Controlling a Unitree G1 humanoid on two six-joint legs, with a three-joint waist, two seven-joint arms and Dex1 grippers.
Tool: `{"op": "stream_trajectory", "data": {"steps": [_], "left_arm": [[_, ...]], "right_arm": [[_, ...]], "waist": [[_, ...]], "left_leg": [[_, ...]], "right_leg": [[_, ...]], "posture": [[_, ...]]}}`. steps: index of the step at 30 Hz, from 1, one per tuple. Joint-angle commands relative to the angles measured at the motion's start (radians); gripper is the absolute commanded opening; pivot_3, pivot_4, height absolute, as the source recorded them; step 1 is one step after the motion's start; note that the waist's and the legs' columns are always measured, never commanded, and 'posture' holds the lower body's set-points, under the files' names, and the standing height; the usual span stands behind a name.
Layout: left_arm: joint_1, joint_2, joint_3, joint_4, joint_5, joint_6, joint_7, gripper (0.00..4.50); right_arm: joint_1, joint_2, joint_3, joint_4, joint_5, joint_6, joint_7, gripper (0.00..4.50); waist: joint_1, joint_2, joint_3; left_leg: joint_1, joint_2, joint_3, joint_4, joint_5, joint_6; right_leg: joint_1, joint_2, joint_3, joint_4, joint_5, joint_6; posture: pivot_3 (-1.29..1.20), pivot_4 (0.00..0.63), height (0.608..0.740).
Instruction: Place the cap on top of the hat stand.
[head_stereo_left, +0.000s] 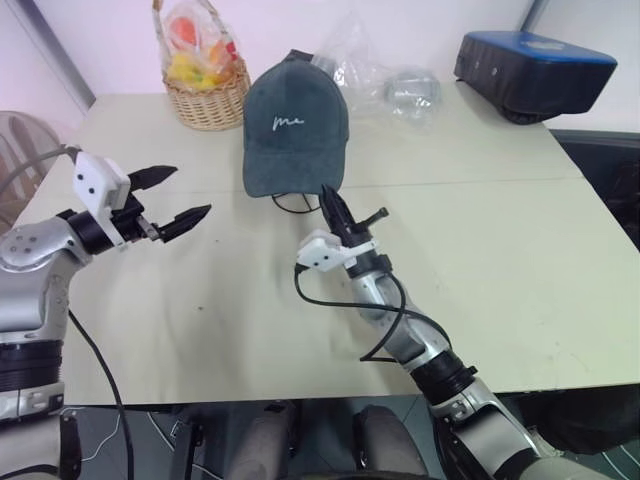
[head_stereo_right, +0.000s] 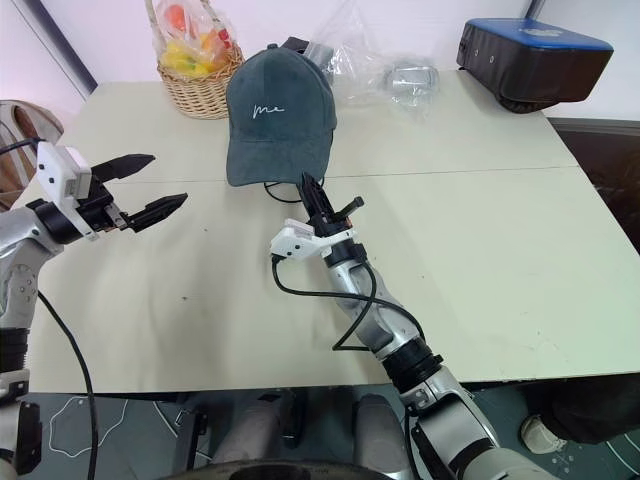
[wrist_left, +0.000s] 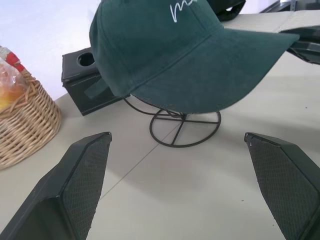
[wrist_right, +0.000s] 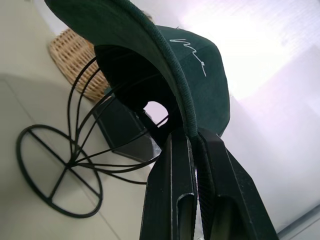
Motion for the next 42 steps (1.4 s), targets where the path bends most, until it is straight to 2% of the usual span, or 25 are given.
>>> {"op": "stream_trajectory", "data": {"steps": [1,14,15,17,21,22,29,37,42], "left_arm": [[-0.016,0.017,0.025,-0.019,-0.005,-0.005,-0.006,4.50],[-0.036,0.011,0.013,-0.006,0.001,-0.009,-0.012,4.50],[-0.036,0.010,0.013,-0.006,0.001,-0.009,-0.012,4.50],[-0.039,0.009,0.013,-0.003,0.002,-0.010,-0.013,4.50],[-0.038,0.006,0.013,-0.004,0.002,-0.011,-0.013,4.50],[-0.038,0.006,0.013,-0.004,0.003,-0.011,-0.013,4.50],[-0.043,0.002,0.011,0.000,0.005,-0.016,-0.012,4.50],[-0.049,0.000,0.005,0.003,0.004,-0.014,-0.021,4.50],[-0.045,0.015,-0.005,-0.007,-0.001,-0.002,-0.054,4.50]], "right_arm": [[0.009,0.014,0.011,-0.021,0.076,-0.045,0.070,0.07],[0.009,0.008,0.010,-0.029,0.079,-0.065,0.081,0.07],[0.009,0.007,0.010,-0.029,0.078,-0.066,0.079,0.70],[0.007,0.007,0.010,-0.028,0.076,-0.067,0.078,1.42],[0.004,-0.002,0.016,-0.031,0.033,-0.058,0.060,3.62],[0.004,-0.002,0.015,-0.030,0.029,-0.058,0.059,3.92],[0.023,-0.045,0.024,-0.038,0.029,-0.090,0.105,3.92],[0.086,-0.123,0.000,-0.084,0.101,-0.141,0.211,3.92],[0.143,-0.204,-0.076,-0.163,0.231,-0.142,0.343,3.92]], "waist": [[-0.001,0.000,0.000],[-0.002,0.000,0.000],[-0.001,0.000,0.000],[0.000,0.000,0.000],[0.001,0.000,0.000],[0.001,0.000,0.000],[0.001,0.000,0.000],[0.001,0.000,0.000],[0.003,-0.001,0.000]], "left_leg": [[0.000,0.000,0.000,0.000,0.000,0.000],[0.000,0.000,0.000,0.000,0.000,0.000],[0.000,0.000,0.000,0.000,0.000,0.000],[0.000,0.000,0.000,0.000,0.000,0.000],[0.000,0.000,0.000,0.000,0.000,0.000],[0.000,0.000,0.001,0.000,0.000,0.000],[0.000,0.000,0.001,0.000,0.000,0.000],[0.000,0.000,0.001,0.001,0.000,0.000],[0.000,0.000,0.001,0.001,0.000,0.000]], "right_leg": [[0.000,0.000,0.000,0.000,0.000,0.000],[-0.001,0.000,0.001,0.001,0.000,0.000],[-0.001,0.000,0.001,0.001,0.000,0.000],[-0.001,0.000,0.001,0.001,0.000,0.000],[-0.001,0.000,0.001,0.001,0.000,0.000],[-0.001,0.000,0.001,0.001,0.000,0.000],[-0.001,0.000,0.001,0.001,0.000,0.000],[0.000,0.000,0.001,0.001,0.000,0.000],[0.000,0.000,0.001,0.001,0.000,0.000]], "posture": [[0.00,0.150,0.740],[0.00,0.150,0.740],[0.00,0.150,0.740],[0.00,0.150,0.740],[0.00,0.150,0.740],[0.00,0.150,0.740],[0.00,0.150,0.740],[0.00,0.150,0.740],[0.00,0.150,0.740]]}}
